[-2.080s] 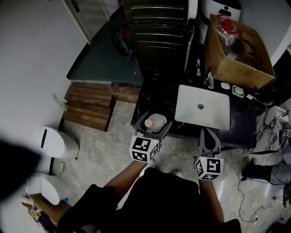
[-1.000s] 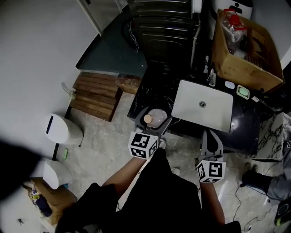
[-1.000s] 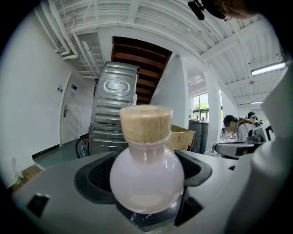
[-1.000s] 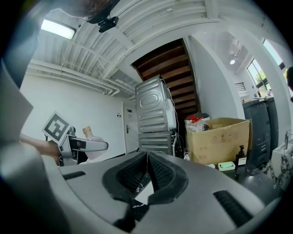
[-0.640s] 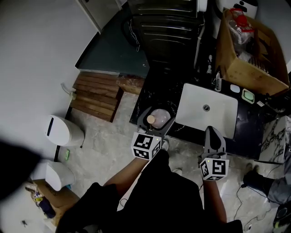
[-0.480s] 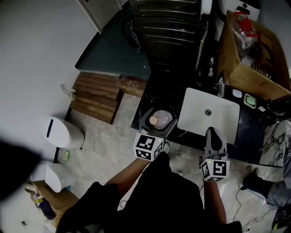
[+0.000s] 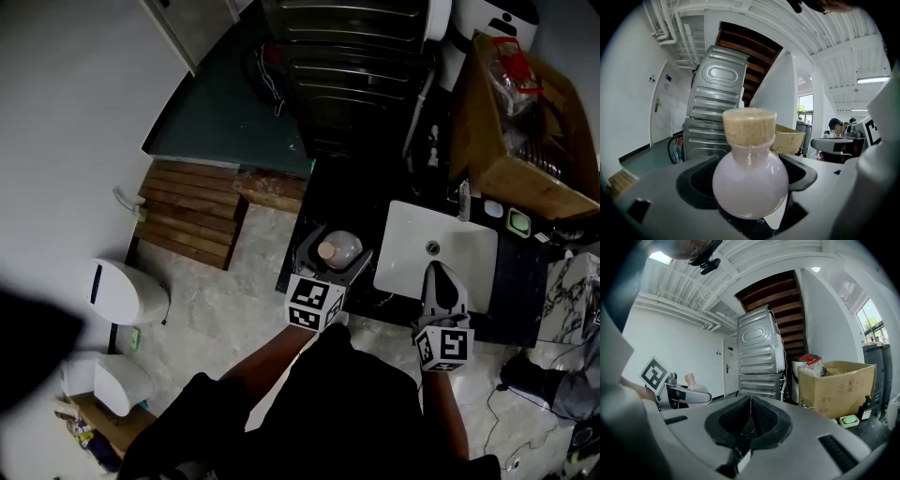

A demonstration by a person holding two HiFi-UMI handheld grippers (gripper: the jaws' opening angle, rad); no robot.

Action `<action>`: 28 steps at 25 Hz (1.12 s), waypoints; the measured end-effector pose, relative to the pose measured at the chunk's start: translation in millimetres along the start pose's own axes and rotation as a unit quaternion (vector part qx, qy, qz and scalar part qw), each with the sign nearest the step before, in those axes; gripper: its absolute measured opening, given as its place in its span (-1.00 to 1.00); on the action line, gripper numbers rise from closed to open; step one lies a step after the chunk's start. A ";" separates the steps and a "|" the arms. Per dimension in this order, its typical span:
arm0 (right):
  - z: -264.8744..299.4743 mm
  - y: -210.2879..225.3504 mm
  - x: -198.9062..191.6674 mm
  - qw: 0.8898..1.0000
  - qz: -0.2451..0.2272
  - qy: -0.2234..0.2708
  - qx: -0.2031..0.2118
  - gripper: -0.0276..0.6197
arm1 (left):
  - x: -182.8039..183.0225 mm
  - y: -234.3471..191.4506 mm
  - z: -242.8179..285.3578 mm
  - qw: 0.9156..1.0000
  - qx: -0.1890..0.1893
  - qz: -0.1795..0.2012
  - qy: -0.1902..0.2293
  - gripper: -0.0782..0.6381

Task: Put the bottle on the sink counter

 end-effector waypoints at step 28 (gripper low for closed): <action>105.9 -36.8 -10.8 0.999 0.006 -0.032 -0.027 -0.80 | -10.1 -104.0 74.6 0.999 -0.025 -0.006 -0.024 0.31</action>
Point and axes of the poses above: the fingertips, and each gripper's own axes: z forward along the fingers, y to its right, x out of its top, the point moved 9 cm from there along -z, backward along the fingers, and after that the axes turned 11 degrees about -x, right-handed, at the moved point
